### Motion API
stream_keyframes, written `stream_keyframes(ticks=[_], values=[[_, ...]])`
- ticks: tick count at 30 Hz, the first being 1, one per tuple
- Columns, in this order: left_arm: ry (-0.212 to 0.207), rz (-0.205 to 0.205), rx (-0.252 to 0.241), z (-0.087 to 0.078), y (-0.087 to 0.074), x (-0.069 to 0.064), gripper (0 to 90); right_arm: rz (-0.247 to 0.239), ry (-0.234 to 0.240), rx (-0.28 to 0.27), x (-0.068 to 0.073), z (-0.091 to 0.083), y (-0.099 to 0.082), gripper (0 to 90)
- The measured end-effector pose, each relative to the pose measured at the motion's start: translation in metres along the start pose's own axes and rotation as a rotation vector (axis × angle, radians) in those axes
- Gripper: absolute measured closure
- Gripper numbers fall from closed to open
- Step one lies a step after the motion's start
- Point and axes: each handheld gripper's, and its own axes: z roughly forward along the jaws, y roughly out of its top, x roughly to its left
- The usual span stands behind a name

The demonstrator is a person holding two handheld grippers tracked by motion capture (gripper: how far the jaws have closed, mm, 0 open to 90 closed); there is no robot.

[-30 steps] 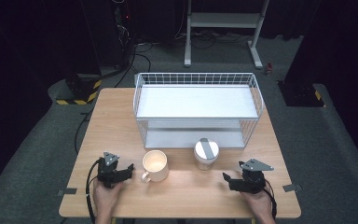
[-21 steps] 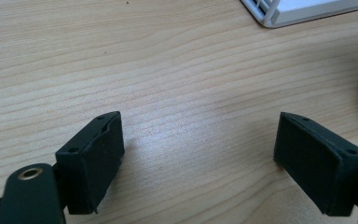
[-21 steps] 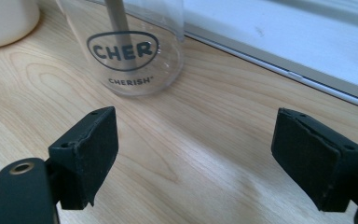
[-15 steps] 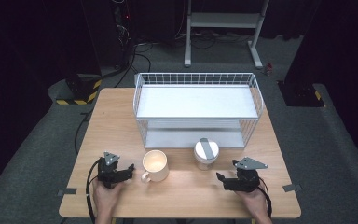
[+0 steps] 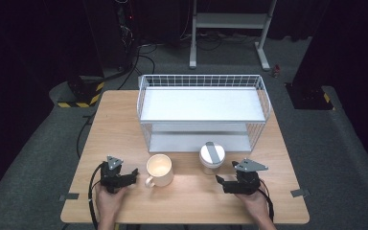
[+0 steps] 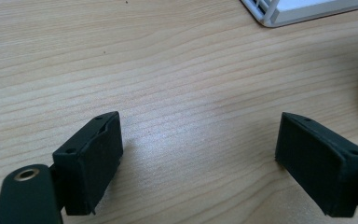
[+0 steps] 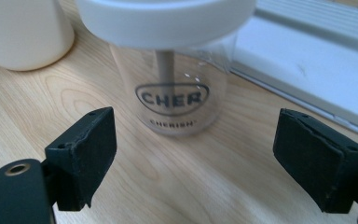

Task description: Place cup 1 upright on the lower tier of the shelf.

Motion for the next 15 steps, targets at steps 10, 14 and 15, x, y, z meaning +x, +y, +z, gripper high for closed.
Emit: stream_keyframes(ticks=[10, 14, 15], values=[[0.0, 0.0, 0.0, 0.0, 0.0, 0.0, 14.8, -0.022, 0.009, 0.001, 0.006, 0.011, 0.011, 12.6], [0.0, 0.0, 0.0, 0.0, 0.0, 0.0, 14.8, -0.027, 0.001, 0.004, 0.006, 0.016, 0.013, 12.2], [0.0, 0.0, 0.0, 0.0, 0.0, 0.0, 14.8, -0.027, 0.001, 0.004, 0.006, 0.016, 0.013, 12.2]])
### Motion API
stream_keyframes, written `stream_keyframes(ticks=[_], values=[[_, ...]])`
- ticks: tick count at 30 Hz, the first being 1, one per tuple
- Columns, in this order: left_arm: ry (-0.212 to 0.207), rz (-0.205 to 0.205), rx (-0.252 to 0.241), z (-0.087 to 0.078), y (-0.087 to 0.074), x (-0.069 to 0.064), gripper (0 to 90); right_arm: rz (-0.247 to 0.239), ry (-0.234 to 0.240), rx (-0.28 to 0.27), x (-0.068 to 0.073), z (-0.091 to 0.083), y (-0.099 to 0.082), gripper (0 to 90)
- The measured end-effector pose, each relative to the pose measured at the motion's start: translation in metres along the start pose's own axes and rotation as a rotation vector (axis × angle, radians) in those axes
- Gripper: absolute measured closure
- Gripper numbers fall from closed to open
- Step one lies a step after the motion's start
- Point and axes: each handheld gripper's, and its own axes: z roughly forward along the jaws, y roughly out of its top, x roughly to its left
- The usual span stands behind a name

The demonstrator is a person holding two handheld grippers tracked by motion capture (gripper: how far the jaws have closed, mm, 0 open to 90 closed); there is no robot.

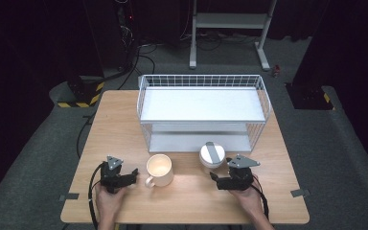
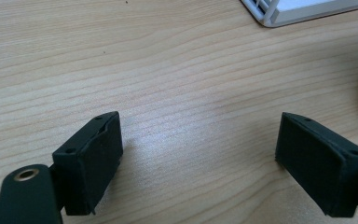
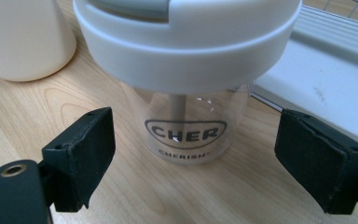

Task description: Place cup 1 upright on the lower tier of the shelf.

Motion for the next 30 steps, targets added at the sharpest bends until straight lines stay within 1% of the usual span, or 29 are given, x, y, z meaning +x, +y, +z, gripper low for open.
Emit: stream_keyframes(ticks=[6, 7, 9, 12, 16, 20, 22, 25, 27, 30], values=[[0.0, 0.0, 0.0, 0.0, 0.0, 0.0, 14.8, -0.013, 0.0, 0.003, 0.002, 0.006, 0.006, 11.6], [0.0, 0.0, 0.0, 0.0, 0.0, 0.0, 14.7, -0.016, 0.002, -0.006, 0.003, 0.008, 0.008, 11.6], [0.0, 0.0, 0.0, 0.0, 0.0, 0.0, 14.8, -0.011, 0.001, -0.005, 0.004, 0.01, 0.009, 11.5], [0.0, 0.0, 0.0, 0.0, 0.0, 0.0, 14.8, -0.018, 0.0, -0.006, 0.005, 0.013, 0.012, 11.3], [-0.001, 0.0, 0.0, 0.0, 0.0, 0.0, 14.8, -0.011, -0.002, -0.007, 0.006, 0.018, 0.016, 11.3], [0.0, 0.001, 0.0, 0.0, 0.0, 0.0, 14.8, -0.015, -0.005, -0.018, 0.007, 0.022, 0.019, 12.5], [-0.001, 0.0, 0.0, 0.0, 0.0, 0.0, 14.8, -0.017, -0.016, -0.018, 0.008, 0.024, 0.02, 13.5], [-0.001, 0.0, 0.0, 0.0, 0.0, 0.0, 14.7, -0.034, -0.04, -0.021, 0.01, 0.027, 0.022, 14.8], [-0.001, 0.0, 0.0, 0.0, 0.0, 0.0, 14.8, -0.042, -0.059, -0.02, 0.012, 0.028, 0.022, 17.4], [-0.001, 0.0, 0.0, 0.0, 0.0, 0.0, 14.7, -0.045, -0.064, -0.025, 0.013, 0.029, 0.023, 17.7]])
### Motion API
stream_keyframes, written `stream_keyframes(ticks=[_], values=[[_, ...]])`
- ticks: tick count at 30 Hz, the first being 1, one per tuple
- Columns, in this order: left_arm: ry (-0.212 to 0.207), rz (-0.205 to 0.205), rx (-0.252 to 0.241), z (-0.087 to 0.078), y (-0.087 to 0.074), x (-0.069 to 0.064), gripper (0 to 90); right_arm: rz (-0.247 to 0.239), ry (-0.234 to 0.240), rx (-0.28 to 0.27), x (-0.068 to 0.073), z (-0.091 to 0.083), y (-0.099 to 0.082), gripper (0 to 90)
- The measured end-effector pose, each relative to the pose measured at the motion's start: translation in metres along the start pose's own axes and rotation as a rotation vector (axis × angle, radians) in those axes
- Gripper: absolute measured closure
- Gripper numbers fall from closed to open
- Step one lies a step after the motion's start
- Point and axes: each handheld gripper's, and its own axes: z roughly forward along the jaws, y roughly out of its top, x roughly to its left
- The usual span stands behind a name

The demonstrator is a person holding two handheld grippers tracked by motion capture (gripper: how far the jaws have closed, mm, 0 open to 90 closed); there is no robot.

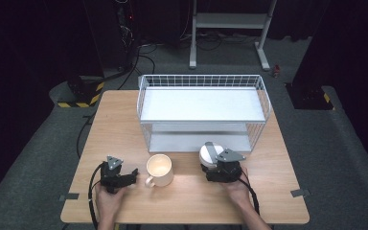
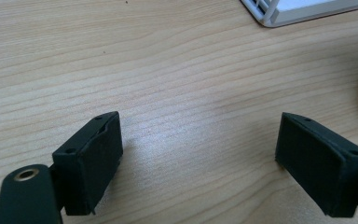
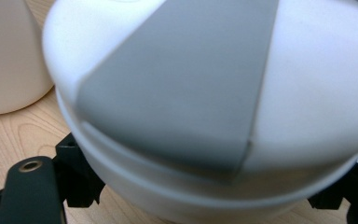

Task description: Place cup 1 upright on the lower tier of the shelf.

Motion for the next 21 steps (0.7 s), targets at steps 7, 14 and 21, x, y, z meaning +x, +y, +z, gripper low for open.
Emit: stream_keyframes(ticks=[7, 14, 21], values=[[0.0, 0.0, 0.0, 0.0, 0.0, 0.0, 14.7, -0.012, 0.01, -0.007, 0.0016, -0.0011, 0.0001, 18.3], [0.0, 0.0, 0.0, 0.0, 0.0, 0.0, 14.7, 0.003, 0.026, -0.026, 0.0019, -0.0016, 0.0012, 18.3], [0.0, 0.0, 0.0, 0.0, 0.0, 0.0, 14.7, 0.02, 0.015, -0.043, -0.0033, -0.0078, 0.0043, 18.4]])
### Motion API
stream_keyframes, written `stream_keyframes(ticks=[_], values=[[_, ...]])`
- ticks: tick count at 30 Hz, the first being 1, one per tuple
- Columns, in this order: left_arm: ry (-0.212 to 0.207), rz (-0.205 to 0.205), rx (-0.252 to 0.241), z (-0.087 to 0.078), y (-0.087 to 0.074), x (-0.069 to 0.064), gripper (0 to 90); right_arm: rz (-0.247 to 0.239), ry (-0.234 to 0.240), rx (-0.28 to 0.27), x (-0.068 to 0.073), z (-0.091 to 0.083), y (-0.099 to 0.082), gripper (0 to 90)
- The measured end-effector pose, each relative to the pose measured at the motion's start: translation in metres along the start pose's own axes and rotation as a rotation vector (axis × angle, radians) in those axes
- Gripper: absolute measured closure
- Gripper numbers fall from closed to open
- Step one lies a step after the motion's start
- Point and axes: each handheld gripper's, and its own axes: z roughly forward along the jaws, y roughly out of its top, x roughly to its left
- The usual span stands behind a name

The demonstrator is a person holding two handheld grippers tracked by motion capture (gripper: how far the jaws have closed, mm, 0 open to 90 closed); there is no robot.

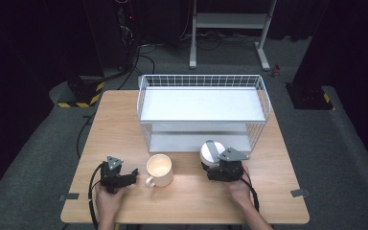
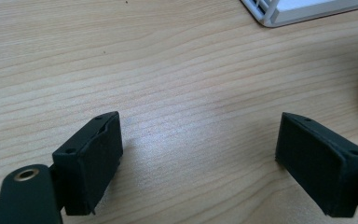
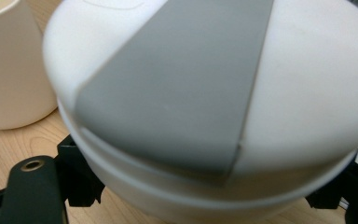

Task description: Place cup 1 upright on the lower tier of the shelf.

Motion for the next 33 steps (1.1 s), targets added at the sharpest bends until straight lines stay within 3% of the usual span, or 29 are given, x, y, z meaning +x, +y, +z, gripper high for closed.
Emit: stream_keyframes(ticks=[22, 33], values=[[0.0, 0.0, 0.0, 0.0, 0.0, 0.0, 14.8, 0.079, -0.032, 0.001, -0.023, -0.007, 0.013, 18.4], [0.0, -0.001, 0.0, 0.0, 0.0, 0.0, 14.8, 0.083, -0.054, 0.004, -0.033, -0.008, 0.021, 18.4]])
